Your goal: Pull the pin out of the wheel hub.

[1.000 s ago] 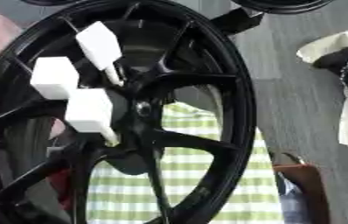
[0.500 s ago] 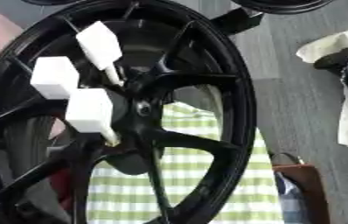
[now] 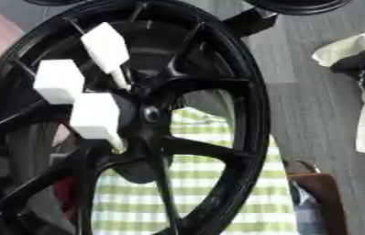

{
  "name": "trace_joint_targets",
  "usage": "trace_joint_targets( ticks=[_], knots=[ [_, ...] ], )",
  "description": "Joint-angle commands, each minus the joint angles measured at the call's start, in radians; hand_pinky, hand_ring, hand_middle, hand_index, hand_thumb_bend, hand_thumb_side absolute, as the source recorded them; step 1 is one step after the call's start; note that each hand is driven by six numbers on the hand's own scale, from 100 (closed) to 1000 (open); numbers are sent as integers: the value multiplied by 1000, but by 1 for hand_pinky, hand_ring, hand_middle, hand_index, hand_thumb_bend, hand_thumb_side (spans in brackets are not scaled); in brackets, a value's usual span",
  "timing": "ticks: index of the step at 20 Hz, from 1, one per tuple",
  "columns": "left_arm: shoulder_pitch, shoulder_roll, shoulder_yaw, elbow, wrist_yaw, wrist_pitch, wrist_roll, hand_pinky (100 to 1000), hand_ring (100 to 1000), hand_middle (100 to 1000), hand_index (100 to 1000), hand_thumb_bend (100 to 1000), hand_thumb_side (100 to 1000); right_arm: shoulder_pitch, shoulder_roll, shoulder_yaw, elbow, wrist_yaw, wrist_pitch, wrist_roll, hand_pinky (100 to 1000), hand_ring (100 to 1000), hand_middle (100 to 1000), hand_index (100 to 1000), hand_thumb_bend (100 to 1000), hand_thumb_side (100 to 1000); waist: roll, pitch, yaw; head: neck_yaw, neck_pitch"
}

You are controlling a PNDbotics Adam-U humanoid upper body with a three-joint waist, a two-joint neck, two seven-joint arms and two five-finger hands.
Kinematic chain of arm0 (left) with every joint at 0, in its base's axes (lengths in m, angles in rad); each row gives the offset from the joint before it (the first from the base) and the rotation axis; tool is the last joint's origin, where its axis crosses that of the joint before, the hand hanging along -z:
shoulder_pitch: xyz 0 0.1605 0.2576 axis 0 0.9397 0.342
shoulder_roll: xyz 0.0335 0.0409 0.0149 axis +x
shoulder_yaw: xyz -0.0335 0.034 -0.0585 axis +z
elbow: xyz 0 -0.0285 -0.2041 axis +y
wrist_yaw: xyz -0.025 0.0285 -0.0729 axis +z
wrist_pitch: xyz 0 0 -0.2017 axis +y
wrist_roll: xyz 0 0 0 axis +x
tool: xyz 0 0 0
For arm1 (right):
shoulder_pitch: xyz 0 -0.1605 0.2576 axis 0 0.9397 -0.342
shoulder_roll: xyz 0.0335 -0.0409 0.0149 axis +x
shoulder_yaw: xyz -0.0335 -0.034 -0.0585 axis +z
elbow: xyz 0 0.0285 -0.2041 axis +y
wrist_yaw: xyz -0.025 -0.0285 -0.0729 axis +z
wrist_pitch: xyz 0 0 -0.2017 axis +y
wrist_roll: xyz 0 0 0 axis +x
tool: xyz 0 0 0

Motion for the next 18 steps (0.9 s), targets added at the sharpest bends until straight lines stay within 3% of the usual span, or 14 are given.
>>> trace_joint_targets(
  ticks=[1, 8, 13, 16, 18],
  knots=[
    [-7, 44, -8, -8, -15, -1, 25, 889, 858, 795, 912, 100, 745, -6, -14, -2, -20, -1, 3, -1, 972, 789, 650, 662, 100, 745, 0, -35, -1, 5, -10],
    [-42, 21, -56, -8, -40, 52, 11, 907, 880, 816, 929, 100, 779, -5, -14, 0, -19, -3, 6, -1, 971, 789, 649, 661, 100, 746, 3, -38, -4, 11, -11],
    [-71, -7, -96, -8, -96, 86, -15, 962, 925, 850, 942, 100, 632, -5, -11, 2, -19, -5, 9, 0, 972, 788, 648, 660, 100, 748, 4, -39, -4, 15, -7],
    [-91, -24, -119, -8, -147, 103, -35, 993, 950, 863, 959, 198, 554, -5, -8, 2, -19, -6, 11, 1, 972, 787, 648, 659, 100, 749, 4, -39, -3, 18, -6],
    [-102, -37, -136, -8, -181, 111, -52, 992, 947, 849, 961, 274, 595, -4, -7, 3, -18, -7, 13, 2, 972, 787, 648, 659, 100, 750, 5, -40, -3, 20, -5]
  ],
)
